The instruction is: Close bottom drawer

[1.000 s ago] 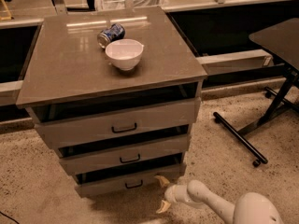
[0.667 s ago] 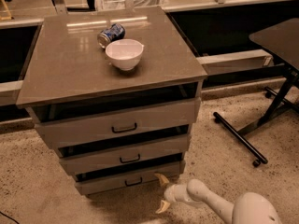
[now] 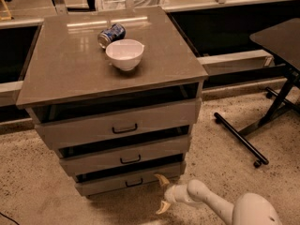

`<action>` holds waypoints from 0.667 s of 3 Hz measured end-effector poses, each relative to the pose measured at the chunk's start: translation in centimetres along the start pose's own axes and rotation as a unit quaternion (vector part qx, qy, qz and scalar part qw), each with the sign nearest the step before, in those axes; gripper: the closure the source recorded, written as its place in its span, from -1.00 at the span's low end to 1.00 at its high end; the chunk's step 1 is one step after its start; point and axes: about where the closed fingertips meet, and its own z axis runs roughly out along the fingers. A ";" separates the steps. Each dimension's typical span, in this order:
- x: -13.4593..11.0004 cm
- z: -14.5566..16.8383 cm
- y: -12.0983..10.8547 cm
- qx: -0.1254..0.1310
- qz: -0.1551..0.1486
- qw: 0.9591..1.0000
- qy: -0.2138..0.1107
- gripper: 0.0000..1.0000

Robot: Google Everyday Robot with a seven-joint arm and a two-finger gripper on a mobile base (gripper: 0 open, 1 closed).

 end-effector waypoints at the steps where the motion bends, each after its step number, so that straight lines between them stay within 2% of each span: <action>1: 0.5 0.0 -1.5 0.013 0.004 1.000 0.011 -1.00; 2: 0.5 0.1 -2.3 0.037 0.004 0.999 0.018 -1.00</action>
Offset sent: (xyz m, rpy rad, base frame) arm 0.0357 -0.0063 0.0124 -0.0036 -0.1014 -0.1464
